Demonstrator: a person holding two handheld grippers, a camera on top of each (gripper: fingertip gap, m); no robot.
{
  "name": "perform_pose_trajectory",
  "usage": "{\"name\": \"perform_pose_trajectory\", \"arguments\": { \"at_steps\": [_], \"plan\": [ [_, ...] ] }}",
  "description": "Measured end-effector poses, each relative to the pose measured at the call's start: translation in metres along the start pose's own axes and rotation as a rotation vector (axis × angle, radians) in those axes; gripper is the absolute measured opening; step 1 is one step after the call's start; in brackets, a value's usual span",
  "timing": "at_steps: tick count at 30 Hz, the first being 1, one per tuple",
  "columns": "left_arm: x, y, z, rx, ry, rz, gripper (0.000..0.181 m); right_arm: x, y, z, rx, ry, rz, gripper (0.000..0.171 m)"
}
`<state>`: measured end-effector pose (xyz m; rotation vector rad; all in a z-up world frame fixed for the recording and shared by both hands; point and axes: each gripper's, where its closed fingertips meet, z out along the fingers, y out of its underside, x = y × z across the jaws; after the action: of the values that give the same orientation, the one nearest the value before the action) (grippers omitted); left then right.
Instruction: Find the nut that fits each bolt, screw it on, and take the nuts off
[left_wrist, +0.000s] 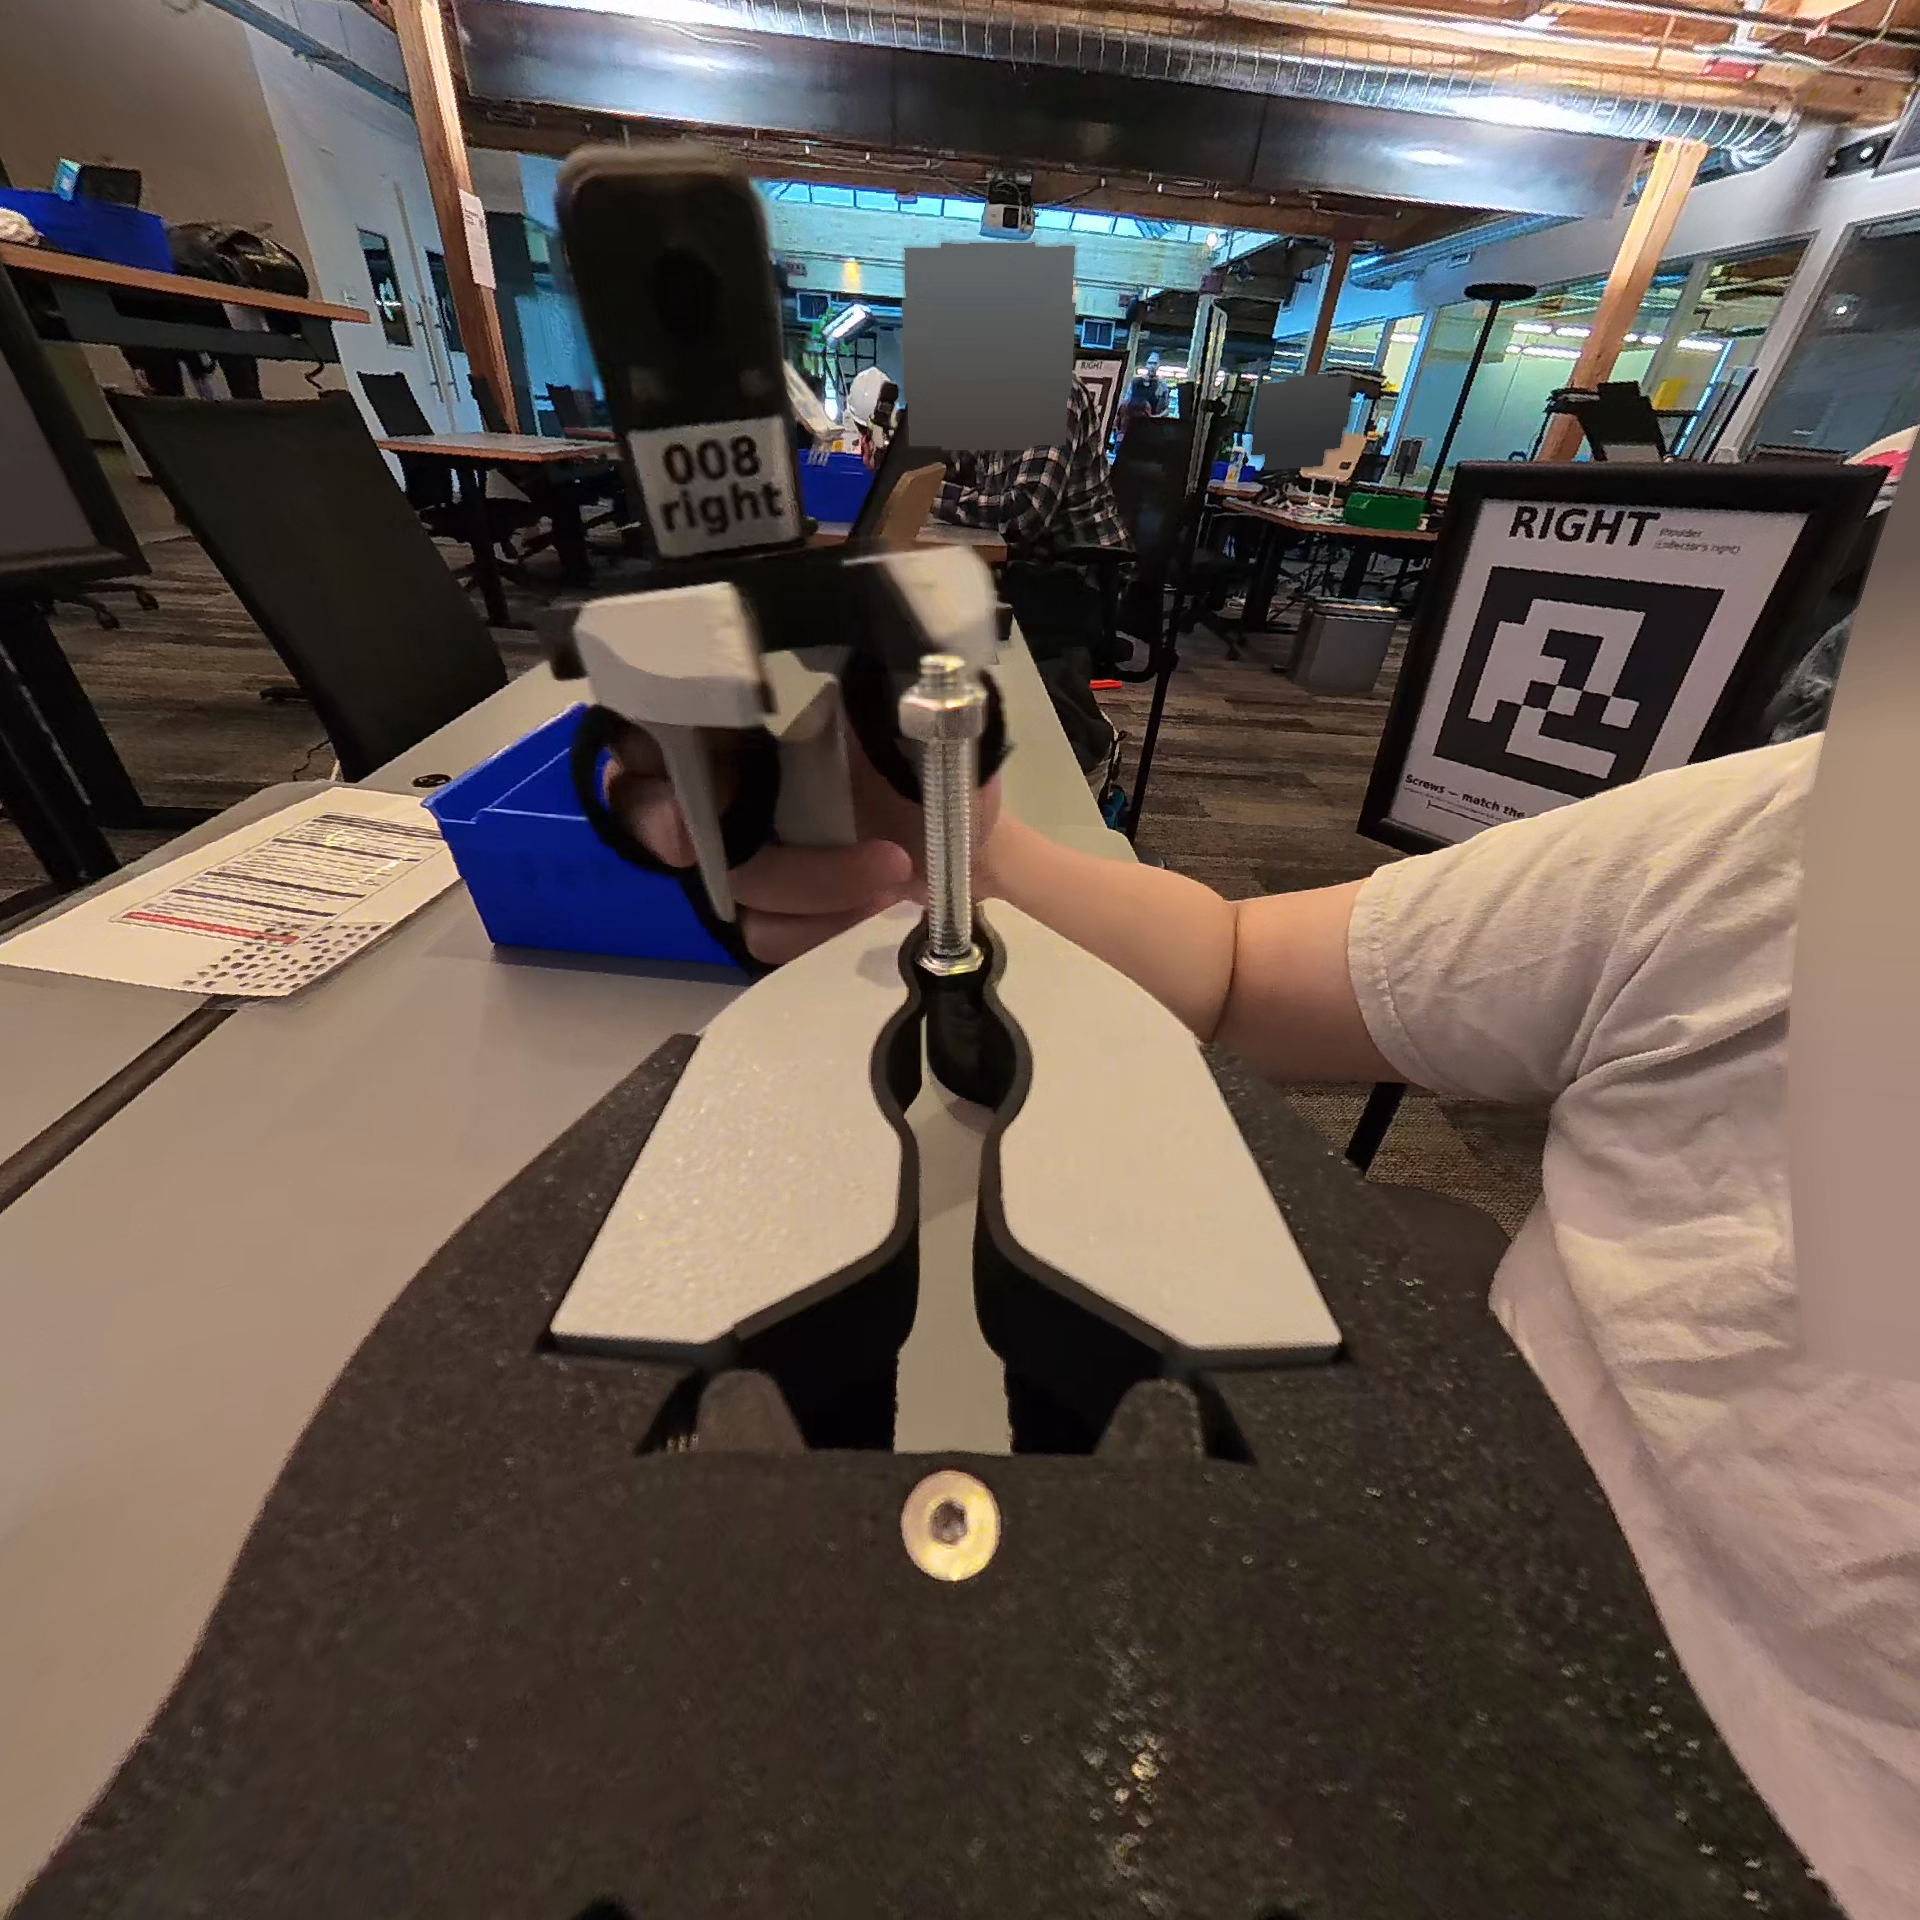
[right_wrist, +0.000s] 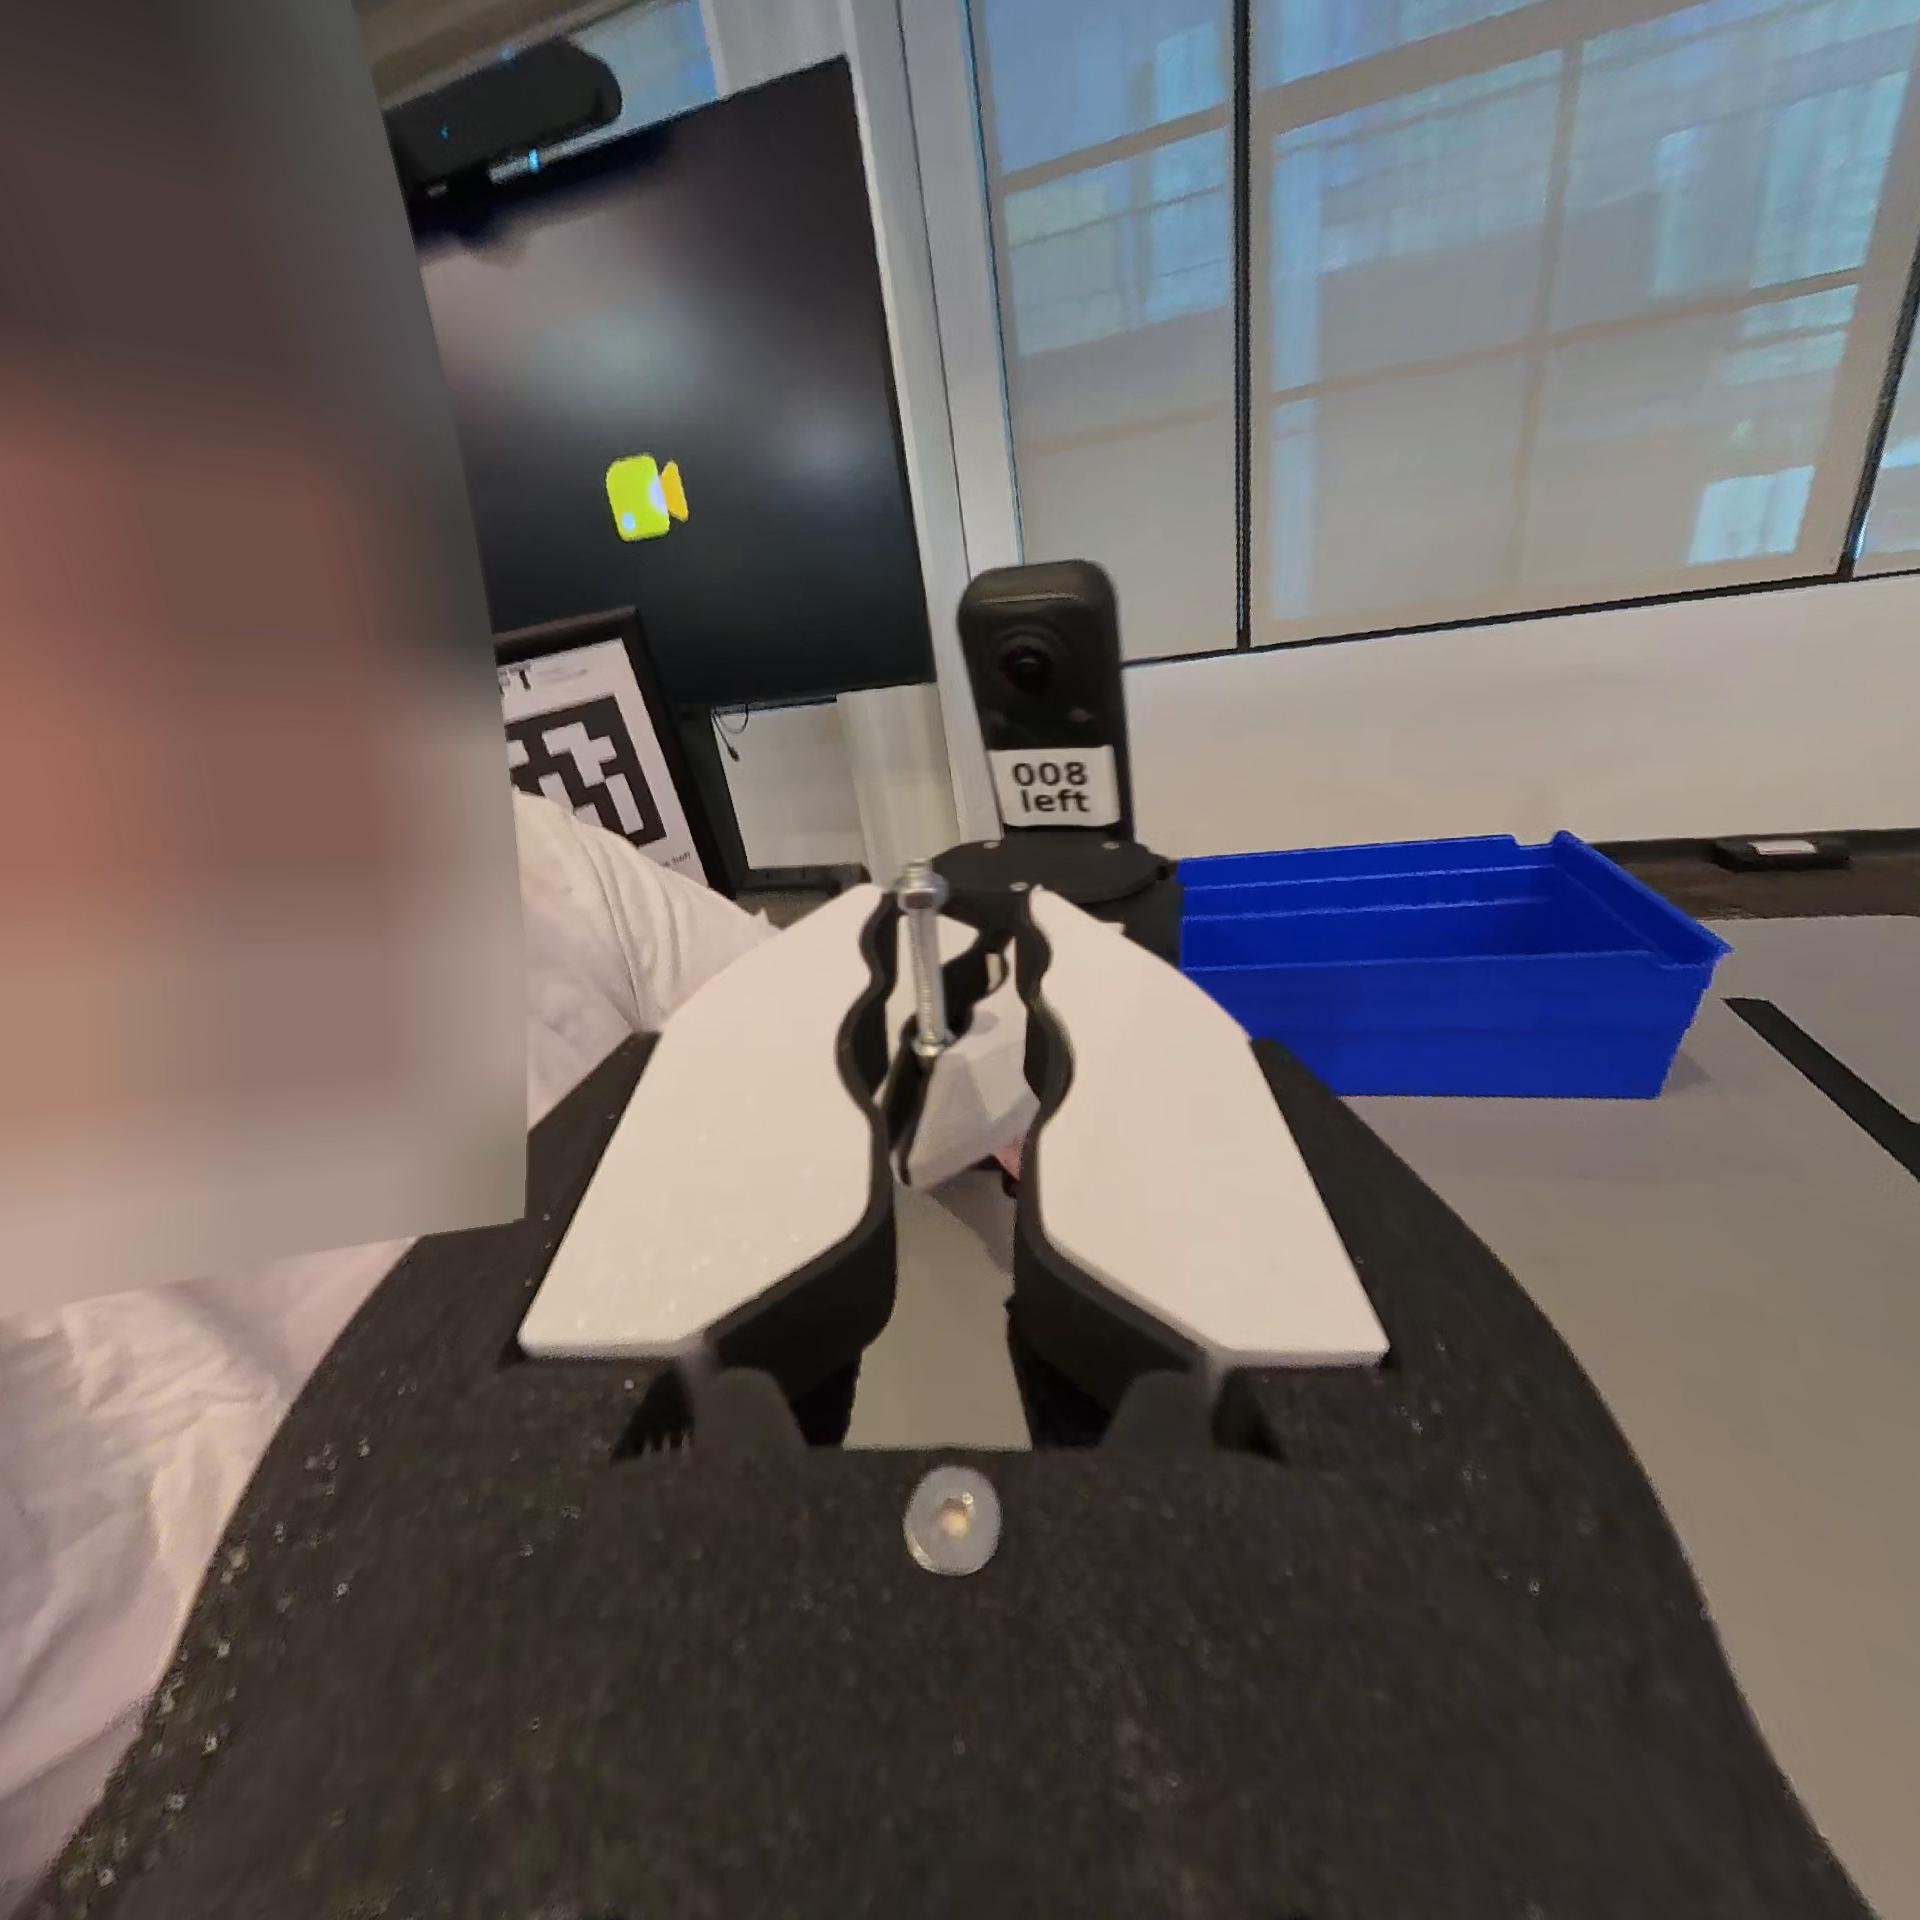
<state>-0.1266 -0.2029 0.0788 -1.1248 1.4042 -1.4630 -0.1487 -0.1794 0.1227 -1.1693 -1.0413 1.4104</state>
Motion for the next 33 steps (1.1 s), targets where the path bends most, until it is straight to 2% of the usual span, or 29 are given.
{"name": "perform_pose_trajectory", "arguments": {
  "at_steps": [4, 9, 13, 15, 21, 27, 33],
  "plan": [
    [0.001, 0.002, 0.002, -0.005, 0.008, -0.003, 0.004, -0.003, 0.008, 0.013, -0.054, 0.026, -0.05, 0.021],
    [0.002, 0.0, 0.001, -0.001, 0.002, 0.005, 0.004, 0.012, 0.003, -0.006, -0.004, 0.05, 0.01, 0.017],
    [0.001, 0.0, 0.001, -0.002, 0.004, 0.0, 0.004, -0.01, 0.003, 0.009, -0.034, -0.015, -0.041, 0.024],
    [0.001, 0.002, 0.002, -0.004, 0.008, -0.005, 0.004, -0.01, 0.007, 0.015, -0.062, 0.008, -0.059, 0.024],
    [0.003, 0.0, 0.001, -0.001, 0.003, 0.007, 0.004, 0.007, -0.002, -0.005, 0.006, 0.043, -0.003, 0.018],
    [0.003, 0.002, 0.002, -0.007, 0.012, 0.001, 0.004, -0.01, 0.004, 0.012, -0.053, 0.011, -0.055, 0.024],
    [0.004, 0.0, 0.002, -0.003, 0.008, 0.007, 0.004, 0.007, -0.002, -0.005, 0.001, 0.053, -0.01, 0.017]
  ]
}}
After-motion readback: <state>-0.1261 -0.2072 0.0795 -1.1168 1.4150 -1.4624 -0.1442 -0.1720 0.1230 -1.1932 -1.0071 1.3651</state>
